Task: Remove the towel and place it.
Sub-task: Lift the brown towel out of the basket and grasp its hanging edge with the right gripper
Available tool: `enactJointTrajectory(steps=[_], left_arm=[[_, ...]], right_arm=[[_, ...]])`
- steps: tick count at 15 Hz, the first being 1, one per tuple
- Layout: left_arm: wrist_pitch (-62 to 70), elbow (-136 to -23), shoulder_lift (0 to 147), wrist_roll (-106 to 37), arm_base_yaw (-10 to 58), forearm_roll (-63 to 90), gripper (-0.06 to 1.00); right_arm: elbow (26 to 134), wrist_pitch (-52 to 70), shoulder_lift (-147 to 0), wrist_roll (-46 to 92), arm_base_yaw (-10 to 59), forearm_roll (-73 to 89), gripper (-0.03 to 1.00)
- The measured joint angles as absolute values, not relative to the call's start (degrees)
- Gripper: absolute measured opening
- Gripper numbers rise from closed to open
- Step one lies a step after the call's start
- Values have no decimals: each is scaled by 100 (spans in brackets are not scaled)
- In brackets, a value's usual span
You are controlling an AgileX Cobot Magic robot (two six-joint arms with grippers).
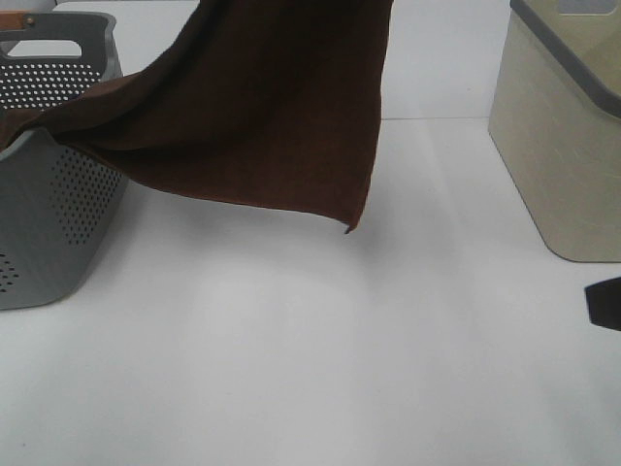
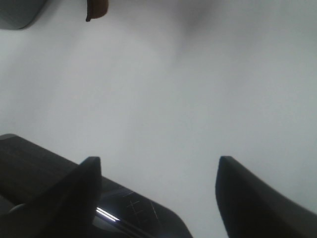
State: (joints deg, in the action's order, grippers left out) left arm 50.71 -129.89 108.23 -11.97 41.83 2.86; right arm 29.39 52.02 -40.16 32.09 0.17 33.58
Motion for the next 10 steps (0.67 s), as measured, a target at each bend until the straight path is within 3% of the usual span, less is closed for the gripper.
enactJointTrajectory(steps=[4,10], left_arm=[[5088,-12989,10938,-1197,4183,378,0],[5088,-12989,10938,-1197,4183,378,0]], right_arm=[[2939,4211,-5626,6165,561,5586,63],[2985,1513,-7506,10926,2372,9545,65]])
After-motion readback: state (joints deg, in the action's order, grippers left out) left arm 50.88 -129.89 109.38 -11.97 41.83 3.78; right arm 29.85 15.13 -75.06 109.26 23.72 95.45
